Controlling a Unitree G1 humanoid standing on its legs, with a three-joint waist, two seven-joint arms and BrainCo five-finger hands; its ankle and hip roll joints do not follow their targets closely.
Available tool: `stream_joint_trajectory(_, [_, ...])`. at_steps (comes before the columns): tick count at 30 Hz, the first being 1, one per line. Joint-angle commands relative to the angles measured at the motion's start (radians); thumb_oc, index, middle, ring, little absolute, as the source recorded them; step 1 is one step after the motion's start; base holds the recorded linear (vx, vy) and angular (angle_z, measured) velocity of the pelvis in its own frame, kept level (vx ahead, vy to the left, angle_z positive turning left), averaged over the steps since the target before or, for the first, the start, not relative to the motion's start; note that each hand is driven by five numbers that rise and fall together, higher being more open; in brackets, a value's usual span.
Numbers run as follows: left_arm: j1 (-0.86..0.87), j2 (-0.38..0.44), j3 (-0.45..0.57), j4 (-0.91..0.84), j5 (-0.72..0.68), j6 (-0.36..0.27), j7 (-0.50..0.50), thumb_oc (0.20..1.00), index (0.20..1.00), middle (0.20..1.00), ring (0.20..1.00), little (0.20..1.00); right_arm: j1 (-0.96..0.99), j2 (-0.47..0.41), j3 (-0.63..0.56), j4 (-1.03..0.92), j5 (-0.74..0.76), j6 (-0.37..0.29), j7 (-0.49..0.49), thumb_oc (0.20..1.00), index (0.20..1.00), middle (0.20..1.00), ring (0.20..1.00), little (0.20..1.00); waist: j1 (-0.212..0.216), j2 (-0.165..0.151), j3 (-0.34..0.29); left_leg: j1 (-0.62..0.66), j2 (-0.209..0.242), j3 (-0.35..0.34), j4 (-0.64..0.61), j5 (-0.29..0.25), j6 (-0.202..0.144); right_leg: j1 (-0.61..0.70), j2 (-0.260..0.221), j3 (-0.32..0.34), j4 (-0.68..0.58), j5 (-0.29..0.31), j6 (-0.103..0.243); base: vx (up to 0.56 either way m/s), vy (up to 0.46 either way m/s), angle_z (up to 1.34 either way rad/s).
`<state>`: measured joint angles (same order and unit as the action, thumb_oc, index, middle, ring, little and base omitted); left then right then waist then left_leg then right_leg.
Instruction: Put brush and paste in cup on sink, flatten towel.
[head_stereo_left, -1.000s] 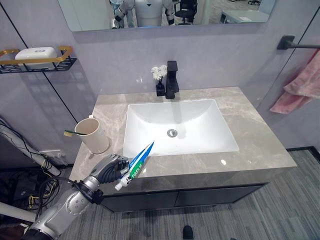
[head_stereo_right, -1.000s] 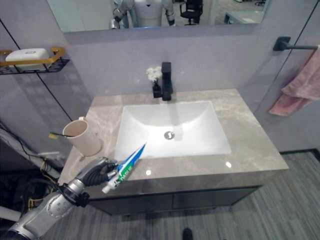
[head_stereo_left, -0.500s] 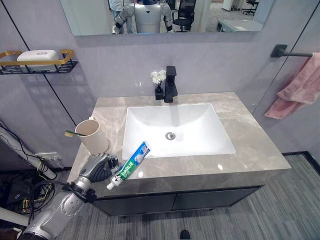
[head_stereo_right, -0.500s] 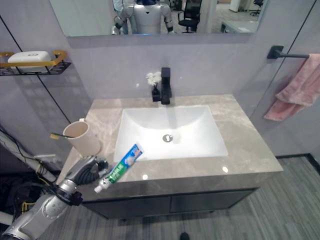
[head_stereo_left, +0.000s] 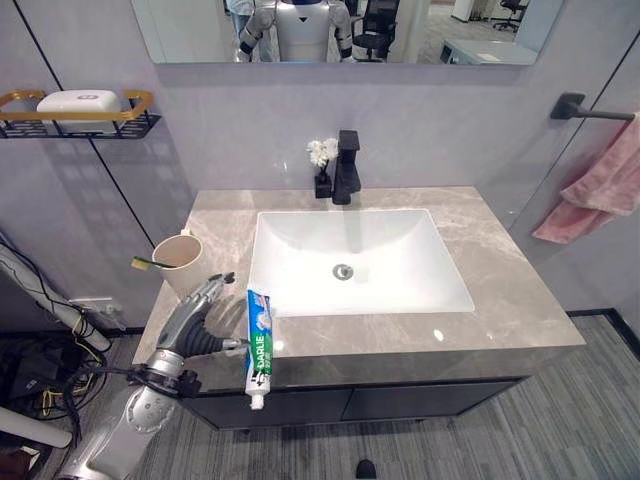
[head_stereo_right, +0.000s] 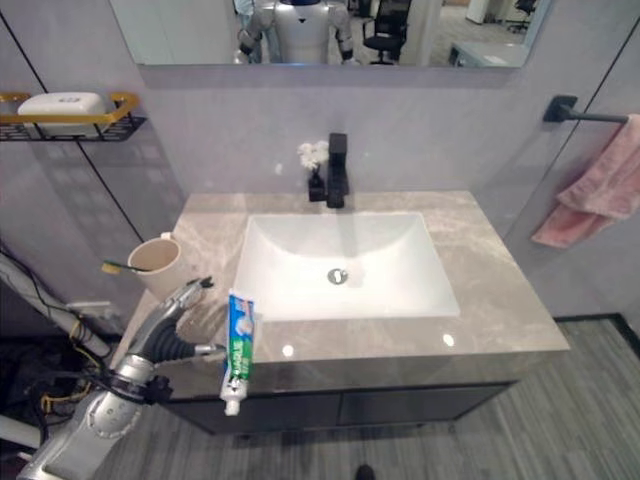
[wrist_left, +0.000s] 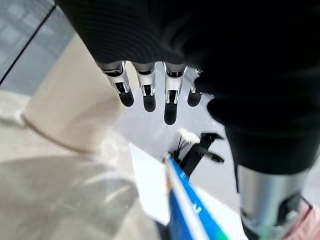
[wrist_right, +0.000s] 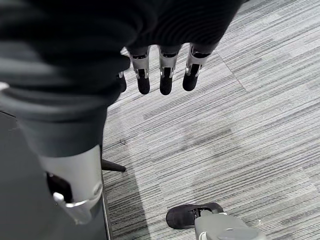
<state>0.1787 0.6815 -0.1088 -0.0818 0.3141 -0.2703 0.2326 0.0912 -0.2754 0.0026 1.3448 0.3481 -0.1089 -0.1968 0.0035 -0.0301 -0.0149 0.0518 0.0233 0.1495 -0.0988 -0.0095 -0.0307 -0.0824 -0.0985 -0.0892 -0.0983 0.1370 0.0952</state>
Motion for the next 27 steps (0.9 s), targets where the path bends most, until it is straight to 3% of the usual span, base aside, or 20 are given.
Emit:
stream_joint_trajectory(1, [-0.028,-0.007,0.084,-0.105,-0.052,-0.020,0.031,1.000,1.000,1.000,1.000,1.000,-0.061,0.007,0.027,0.039,0.002,-0.007,-0.017,1.000,1.000,1.000,1.000,1.000,0.001,-0.020,0.017,0.004,0.024,-0.024,0.012,-0.001,-0.046,0.086,-0.046,0.002,0.011,-0.048,0.075,0.00,0.000,0.00])
stream_joint_trajectory(17, [0.032,-0.006,0.152,-0.196,-0.164,-0.018,-0.001,1.000,1.000,1.000,1.000,1.000,-0.068,0.000,0.051,0.026,-0.021,-0.002,-0.006,1.000,1.000,1.000,1.000,1.000,0.011,-0.001,0.029,0.002,0.030,-0.026,0.012,0.009,-0.052,0.088,-0.041,-0.001,0.011,-0.053,0.067,0.00,0.000,0.00])
stream_joint_trajectory(22, [0.060,0.064,0.172,-0.198,-0.139,-0.024,-0.035,1.000,1.000,1.000,1.000,1.000,-0.058,-0.007,0.060,0.021,-0.038,0.002,0.008,1.000,1.000,1.000,1.000,1.000,0.014,0.007,0.036,0.003,0.030,-0.024,0.012,0.010,-0.052,0.086,-0.038,0.003,0.011,-0.056,0.065,0.00,0.000,0.00])
stream_joint_trajectory(27, [0.122,0.063,0.275,-0.185,-0.181,-0.035,-0.001,1.000,1.000,1.000,1.000,1.000,-0.042,-0.012,0.058,0.008,-0.046,0.000,0.013,1.000,1.000,1.000,1.000,1.000,0.026,0.016,0.046,-0.002,0.031,-0.030,0.012,0.016,-0.053,0.083,-0.038,0.001,0.011,-0.058,0.063,0.00,-0.006,0.00])
